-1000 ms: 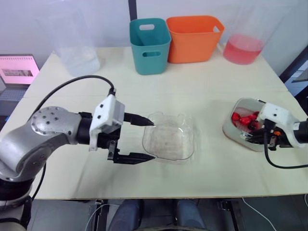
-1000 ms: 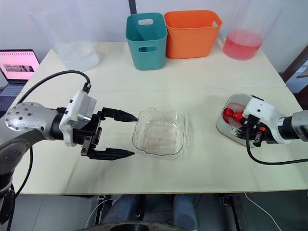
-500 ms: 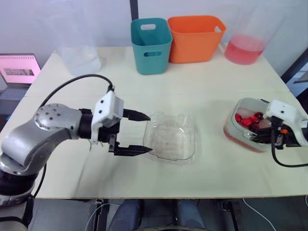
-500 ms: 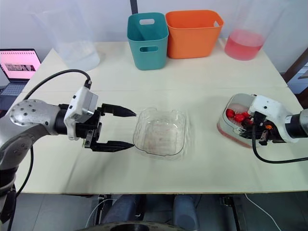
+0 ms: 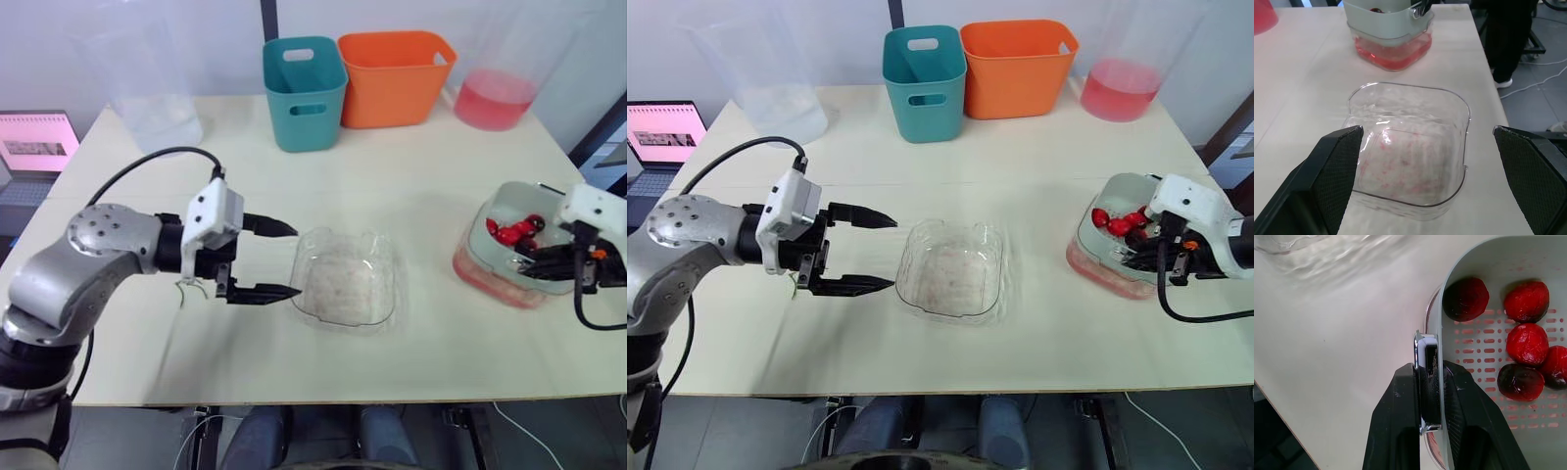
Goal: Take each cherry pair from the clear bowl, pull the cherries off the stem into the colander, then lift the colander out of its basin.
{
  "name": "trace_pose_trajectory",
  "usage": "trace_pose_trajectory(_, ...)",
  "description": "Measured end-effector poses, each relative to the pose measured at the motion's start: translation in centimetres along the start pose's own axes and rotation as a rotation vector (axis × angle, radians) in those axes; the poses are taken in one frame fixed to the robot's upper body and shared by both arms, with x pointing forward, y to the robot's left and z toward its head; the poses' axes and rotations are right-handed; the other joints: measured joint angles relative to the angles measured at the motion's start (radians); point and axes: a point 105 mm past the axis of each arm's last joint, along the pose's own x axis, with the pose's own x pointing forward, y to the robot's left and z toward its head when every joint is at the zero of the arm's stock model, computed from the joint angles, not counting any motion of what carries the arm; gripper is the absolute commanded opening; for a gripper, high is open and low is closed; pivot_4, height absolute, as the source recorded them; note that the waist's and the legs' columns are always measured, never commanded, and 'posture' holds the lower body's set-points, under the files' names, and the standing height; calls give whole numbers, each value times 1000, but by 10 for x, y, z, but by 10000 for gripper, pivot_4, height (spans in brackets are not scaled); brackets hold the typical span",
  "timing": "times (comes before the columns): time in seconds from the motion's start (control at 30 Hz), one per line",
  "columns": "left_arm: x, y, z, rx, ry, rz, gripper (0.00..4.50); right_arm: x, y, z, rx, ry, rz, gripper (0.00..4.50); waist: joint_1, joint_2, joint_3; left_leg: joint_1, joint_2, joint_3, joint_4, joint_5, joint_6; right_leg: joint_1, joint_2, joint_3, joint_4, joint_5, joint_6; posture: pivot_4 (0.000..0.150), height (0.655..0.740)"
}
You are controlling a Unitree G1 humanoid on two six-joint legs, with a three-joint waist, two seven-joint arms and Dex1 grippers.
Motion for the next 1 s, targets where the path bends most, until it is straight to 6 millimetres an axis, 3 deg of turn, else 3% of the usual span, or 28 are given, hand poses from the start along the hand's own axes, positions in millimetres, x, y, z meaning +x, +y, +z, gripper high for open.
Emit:
trace_pose_trajectory(0.33, 0, 1, -1, 17, 6, -4, 45000, -13, -5, 15, -62, -29, -43, 1746, 2, 0, 0, 0, 0, 0, 0, 0, 0, 0, 0, 0, 0, 0, 0, 1500, 7400)
trace_pose_trajectory(1.0, 1, 4, -4, 23, 7, -16, 45000, -19, 6, 13, -57, -14, -14, 1746, 2, 0, 0, 0, 0, 0, 0, 0, 0, 0, 0, 0, 0, 0, 0, 1500, 7400)
